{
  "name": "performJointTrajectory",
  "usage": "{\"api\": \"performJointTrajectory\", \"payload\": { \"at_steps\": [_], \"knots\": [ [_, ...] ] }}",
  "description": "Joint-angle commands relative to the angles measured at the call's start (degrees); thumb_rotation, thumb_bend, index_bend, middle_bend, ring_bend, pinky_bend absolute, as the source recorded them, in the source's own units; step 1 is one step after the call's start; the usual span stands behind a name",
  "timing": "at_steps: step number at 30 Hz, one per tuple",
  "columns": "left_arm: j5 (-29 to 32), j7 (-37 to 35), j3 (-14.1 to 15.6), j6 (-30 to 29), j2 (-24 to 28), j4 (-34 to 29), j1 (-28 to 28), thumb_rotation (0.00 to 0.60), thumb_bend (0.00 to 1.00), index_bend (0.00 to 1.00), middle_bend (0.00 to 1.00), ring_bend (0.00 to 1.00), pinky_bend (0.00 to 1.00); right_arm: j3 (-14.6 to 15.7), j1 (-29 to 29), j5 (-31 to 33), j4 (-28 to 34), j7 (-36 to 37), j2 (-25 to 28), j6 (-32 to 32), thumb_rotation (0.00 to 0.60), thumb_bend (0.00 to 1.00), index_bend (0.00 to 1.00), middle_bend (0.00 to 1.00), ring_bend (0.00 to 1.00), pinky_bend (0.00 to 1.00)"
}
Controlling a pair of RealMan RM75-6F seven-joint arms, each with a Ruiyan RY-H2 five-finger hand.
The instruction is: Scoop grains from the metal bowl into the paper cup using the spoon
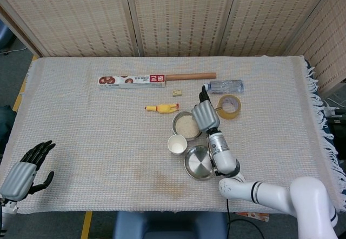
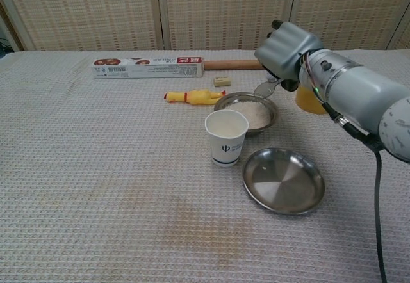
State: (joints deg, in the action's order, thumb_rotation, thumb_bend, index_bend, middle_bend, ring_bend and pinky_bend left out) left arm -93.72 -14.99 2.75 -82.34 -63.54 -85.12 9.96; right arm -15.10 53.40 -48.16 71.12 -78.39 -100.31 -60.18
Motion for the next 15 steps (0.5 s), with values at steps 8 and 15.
{"api": "performJointTrajectory", "payload": {
  "at_steps": [8,15],
  "knots": [
    [0.0,-0.07,0.11,0.5,-0.09,0.09,0.18,0.6,0.47,0.0,0.0,0.0,0.13,2.54,2.64,2.42,-3.09,-0.36,-2.34,1.1,0.6,0.35,0.82,0.56,0.14,0.05],
    [0.17,-0.37,0.1,0.85,-0.14,0.26,0.31,0.6,0.47,0.0,0.0,0.0,0.13,3.45,3.85,3.88,-3.85,-0.81,-3.56,1.41,0.6,0.35,0.82,0.56,0.14,0.05]
  ]
}}
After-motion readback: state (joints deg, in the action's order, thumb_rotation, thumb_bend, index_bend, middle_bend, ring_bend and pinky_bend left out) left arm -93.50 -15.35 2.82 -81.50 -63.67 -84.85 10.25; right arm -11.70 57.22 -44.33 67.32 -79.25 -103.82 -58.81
